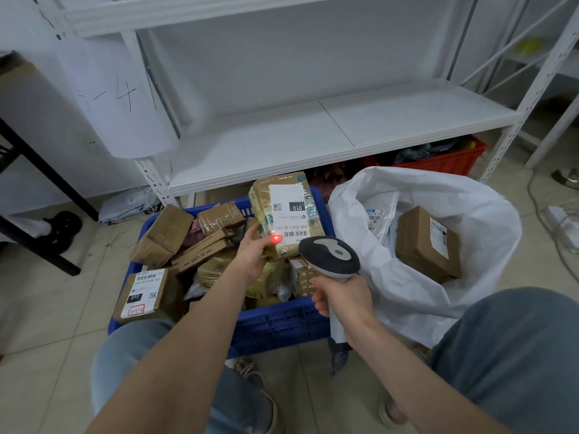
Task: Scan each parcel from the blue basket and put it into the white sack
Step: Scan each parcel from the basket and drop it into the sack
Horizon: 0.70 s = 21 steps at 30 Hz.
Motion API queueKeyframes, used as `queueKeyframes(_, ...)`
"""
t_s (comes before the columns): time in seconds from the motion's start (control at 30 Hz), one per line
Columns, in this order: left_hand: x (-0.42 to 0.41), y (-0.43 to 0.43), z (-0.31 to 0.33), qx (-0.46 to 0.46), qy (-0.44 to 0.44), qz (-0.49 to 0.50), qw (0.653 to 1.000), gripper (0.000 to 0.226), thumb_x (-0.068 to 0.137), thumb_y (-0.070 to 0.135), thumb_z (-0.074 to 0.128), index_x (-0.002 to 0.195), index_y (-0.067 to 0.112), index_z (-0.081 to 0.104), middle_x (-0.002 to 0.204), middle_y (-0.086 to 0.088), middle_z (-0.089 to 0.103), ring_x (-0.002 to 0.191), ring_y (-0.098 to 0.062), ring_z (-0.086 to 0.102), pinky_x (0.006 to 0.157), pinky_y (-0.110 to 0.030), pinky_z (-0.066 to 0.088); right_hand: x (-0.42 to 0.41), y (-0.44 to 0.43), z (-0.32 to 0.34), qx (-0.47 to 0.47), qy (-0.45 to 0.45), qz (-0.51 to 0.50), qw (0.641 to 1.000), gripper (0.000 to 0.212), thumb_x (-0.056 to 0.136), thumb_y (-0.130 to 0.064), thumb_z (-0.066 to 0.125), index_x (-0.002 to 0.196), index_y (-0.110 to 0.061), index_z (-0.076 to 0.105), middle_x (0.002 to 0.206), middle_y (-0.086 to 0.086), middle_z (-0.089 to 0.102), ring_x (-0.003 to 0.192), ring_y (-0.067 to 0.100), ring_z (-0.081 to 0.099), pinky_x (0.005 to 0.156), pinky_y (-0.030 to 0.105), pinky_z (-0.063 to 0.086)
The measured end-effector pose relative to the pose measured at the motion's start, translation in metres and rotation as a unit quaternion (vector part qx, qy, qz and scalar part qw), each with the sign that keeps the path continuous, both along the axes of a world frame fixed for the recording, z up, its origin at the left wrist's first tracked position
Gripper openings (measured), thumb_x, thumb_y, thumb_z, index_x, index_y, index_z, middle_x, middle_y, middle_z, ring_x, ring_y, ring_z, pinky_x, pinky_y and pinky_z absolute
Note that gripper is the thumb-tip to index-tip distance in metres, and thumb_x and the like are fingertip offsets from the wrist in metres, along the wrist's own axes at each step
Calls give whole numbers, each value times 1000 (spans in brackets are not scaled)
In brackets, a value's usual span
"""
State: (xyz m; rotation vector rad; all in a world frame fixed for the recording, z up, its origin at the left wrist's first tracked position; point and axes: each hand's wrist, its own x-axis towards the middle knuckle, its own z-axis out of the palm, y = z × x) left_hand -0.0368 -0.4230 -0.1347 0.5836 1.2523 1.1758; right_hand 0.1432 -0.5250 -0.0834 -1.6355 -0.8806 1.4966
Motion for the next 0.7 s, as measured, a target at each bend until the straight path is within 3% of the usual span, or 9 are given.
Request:
queueKeyframes(0.2, 2, 0, 4, -3, 6, 2, 1000, 82, 81, -7, 64, 149, 18, 25, 116, -10, 65, 99, -24, 63, 73, -37, 49, 2, 0, 2, 11, 1, 4, 1000, 8, 82, -8, 66, 76, -4, 67, 52, 2, 63, 46, 11, 56, 51, 23, 48)
queueKeyframes(0.47, 7, 3, 5, -6, 17, -3, 1000, 82, 81, -8, 64, 149, 18, 27, 118, -12, 64, 99, -24, 64, 79, -40, 52, 6, 1, 0, 16, 13, -6, 1000, 6, 82, -7, 67, 77, -3, 67, 52, 2, 63, 45, 11, 56, 51, 23, 48)
queueKeyframes(0.7, 26, 22, 25, -14, 67, -50, 996, 63, 82, 7, 69, 139, 18, 45, 119, -7, 66, 103, -24, 63, 75, -38, 53, 29, 31, 13, 62, 73, -89, 991, 8, 83, -9, 70, 80, -10, 63, 66, 5, 63, 54, 12, 56, 51, 22, 48)
